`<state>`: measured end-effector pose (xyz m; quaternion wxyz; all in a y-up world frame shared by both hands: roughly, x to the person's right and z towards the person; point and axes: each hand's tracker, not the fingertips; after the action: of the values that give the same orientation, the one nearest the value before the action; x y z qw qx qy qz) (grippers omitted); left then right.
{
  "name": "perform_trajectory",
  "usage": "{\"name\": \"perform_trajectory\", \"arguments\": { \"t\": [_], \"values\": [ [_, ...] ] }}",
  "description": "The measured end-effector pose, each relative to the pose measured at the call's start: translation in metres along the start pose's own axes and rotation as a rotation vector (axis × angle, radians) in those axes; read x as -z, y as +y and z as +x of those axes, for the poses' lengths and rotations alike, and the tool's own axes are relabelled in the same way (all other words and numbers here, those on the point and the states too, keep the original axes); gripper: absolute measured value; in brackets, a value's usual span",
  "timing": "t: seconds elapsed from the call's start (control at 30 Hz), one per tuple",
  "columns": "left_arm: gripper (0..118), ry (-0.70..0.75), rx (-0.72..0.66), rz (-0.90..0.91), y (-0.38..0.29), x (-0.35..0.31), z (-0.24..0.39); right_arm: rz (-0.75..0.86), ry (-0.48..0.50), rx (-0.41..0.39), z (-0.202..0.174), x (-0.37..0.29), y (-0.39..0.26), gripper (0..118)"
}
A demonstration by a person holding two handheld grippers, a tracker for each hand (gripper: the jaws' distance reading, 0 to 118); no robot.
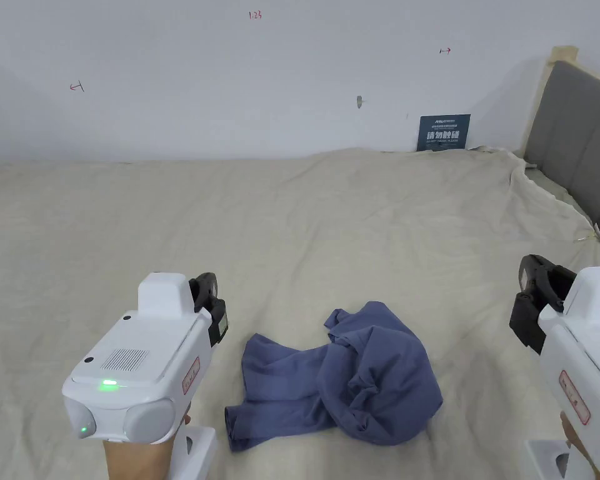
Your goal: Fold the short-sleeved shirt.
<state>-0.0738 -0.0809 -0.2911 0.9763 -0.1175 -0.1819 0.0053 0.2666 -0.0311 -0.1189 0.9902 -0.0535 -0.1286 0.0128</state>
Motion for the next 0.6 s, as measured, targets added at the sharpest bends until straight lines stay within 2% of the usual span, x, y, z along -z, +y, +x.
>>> {"name": "perform_trajectory", "arguments": {
  "t": [0.1,0.27,0.47,0.6],
  "values": [
    [0,0.012,-0.006,-0.031,-0.007,0.003,-0.002,-0.006,0.010,-0.002,0.005,0.001,0.001,0],
    [0,-0.003,-0.032,-0.300,-0.033,0.032,-0.005,-0.011,0.014,0.004,-0.001,0.005,-0.003,0],
    [0,0.005,-0.123,-0.510,-0.085,0.062,-0.007,-0.030,0.011,0.004,-0.005,0.006,-0.007,0],
    [0,0.008,-0.124,-0.636,-0.121,0.082,-0.003,-0.051,0.006,0.001,-0.011,0.008,-0.009,0]
  ]
}}
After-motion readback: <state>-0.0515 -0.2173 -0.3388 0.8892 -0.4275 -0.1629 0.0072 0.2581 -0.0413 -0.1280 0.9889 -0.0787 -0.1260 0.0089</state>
